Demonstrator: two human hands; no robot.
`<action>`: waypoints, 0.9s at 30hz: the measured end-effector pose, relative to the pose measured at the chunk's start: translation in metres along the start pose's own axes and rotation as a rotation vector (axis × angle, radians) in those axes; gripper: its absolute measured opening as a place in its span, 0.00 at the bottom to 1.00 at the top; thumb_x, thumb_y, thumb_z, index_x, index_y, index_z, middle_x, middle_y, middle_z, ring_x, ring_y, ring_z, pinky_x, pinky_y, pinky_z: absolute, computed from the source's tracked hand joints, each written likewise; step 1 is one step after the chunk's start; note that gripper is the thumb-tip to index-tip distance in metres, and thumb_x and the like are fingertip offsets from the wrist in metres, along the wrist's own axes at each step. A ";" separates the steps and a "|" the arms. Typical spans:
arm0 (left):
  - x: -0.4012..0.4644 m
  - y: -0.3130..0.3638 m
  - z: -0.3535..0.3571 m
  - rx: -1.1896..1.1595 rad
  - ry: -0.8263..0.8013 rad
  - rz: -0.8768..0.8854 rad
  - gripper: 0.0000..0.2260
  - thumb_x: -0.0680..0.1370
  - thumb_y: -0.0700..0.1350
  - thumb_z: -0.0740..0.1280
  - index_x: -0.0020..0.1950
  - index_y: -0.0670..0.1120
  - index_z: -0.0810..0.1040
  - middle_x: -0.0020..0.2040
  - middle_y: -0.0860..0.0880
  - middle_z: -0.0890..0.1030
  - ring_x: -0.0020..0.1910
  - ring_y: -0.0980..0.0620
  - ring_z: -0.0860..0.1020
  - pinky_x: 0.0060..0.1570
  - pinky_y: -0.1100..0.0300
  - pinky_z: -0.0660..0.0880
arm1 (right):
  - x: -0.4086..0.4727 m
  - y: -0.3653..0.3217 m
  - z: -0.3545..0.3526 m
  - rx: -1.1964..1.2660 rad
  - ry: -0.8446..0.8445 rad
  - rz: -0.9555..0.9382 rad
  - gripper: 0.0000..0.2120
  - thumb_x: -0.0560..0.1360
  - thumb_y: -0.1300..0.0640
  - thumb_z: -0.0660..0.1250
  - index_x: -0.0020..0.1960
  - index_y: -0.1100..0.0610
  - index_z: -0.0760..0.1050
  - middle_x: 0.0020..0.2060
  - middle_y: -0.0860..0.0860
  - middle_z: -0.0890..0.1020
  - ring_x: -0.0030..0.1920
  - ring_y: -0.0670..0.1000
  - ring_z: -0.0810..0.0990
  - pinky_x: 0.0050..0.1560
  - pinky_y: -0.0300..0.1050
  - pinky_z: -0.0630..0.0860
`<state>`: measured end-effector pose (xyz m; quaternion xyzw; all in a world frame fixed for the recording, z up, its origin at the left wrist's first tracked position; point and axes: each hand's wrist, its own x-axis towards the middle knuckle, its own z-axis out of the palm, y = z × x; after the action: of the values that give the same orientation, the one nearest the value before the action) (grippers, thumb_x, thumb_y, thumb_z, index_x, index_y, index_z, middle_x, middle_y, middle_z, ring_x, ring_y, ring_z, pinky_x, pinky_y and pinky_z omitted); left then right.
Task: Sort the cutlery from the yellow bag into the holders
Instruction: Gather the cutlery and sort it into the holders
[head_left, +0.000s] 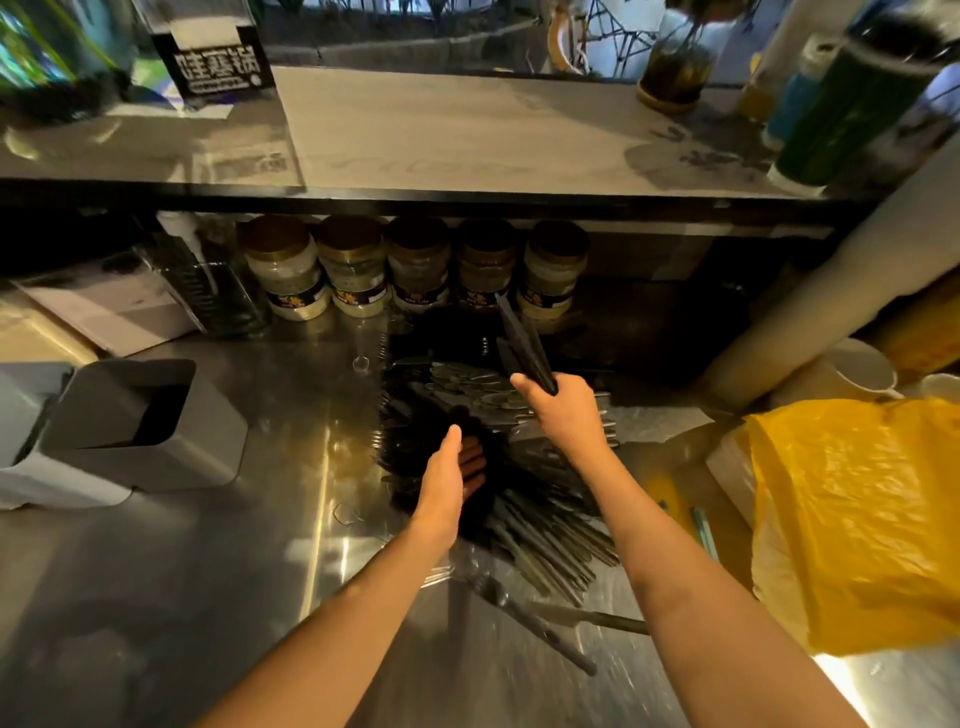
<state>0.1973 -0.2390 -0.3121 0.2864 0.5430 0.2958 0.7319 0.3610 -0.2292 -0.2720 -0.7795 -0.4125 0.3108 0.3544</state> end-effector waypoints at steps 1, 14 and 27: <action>-0.003 0.006 0.004 -0.008 0.008 0.030 0.18 0.84 0.56 0.56 0.62 0.47 0.78 0.58 0.48 0.82 0.56 0.51 0.80 0.55 0.55 0.76 | 0.000 -0.008 -0.003 0.081 0.006 0.004 0.23 0.77 0.43 0.70 0.33 0.58 0.71 0.28 0.50 0.74 0.29 0.48 0.72 0.32 0.44 0.65; -0.039 0.051 0.034 0.354 -0.216 0.017 0.31 0.84 0.62 0.48 0.55 0.41 0.82 0.37 0.43 0.83 0.29 0.49 0.79 0.30 0.60 0.76 | -0.001 -0.055 -0.005 1.241 0.123 0.618 0.25 0.75 0.32 0.65 0.42 0.55 0.72 0.25 0.47 0.67 0.23 0.46 0.63 0.23 0.40 0.61; -0.039 0.046 0.011 0.465 0.093 0.042 0.28 0.80 0.66 0.53 0.53 0.43 0.76 0.46 0.48 0.80 0.44 0.49 0.79 0.44 0.55 0.75 | -0.035 -0.054 0.023 1.257 0.243 0.549 0.15 0.75 0.50 0.75 0.52 0.59 0.75 0.27 0.49 0.71 0.26 0.46 0.73 0.28 0.40 0.71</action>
<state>0.1928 -0.2391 -0.2512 0.4444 0.6236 0.1911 0.6141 0.3041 -0.2305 -0.2344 -0.5320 0.1003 0.4794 0.6907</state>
